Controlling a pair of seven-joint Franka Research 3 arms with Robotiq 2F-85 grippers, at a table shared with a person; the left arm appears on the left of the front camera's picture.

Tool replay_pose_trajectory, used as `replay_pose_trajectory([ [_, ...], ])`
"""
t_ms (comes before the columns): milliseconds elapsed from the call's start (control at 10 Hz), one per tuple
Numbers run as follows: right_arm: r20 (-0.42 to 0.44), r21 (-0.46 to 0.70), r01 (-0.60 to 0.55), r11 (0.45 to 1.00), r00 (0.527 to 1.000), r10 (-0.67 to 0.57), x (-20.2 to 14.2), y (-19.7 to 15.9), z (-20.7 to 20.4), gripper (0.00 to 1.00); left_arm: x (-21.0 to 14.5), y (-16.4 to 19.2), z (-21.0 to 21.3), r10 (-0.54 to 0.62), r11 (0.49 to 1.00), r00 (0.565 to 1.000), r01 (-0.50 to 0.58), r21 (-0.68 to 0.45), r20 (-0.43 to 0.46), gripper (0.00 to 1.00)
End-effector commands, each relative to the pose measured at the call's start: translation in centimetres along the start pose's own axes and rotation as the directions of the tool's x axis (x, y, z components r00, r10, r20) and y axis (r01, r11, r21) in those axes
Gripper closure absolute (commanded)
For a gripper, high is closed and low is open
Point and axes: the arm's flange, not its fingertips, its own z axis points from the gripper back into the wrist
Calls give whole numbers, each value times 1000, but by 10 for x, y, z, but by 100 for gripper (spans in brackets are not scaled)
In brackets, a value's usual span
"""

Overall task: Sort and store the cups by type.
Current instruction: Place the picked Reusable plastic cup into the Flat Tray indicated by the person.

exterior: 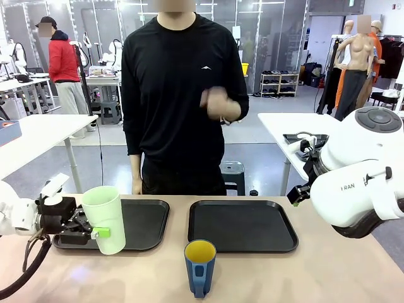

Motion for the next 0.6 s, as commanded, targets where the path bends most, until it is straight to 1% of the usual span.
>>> replay_pose_trajectory([
  [0, 0, -1, -6, 1000, 1000, 6, -1, 1, 0, 0, 3, 1, -1, -6, 1000, 1000, 6, -5, 1, 60],
  [500, 0, -1, -6, 1000, 1000, 6, -1, 1, 0, 0, 3, 1, -1, -6, 1000, 1000, 6, -5, 1, 60],
])
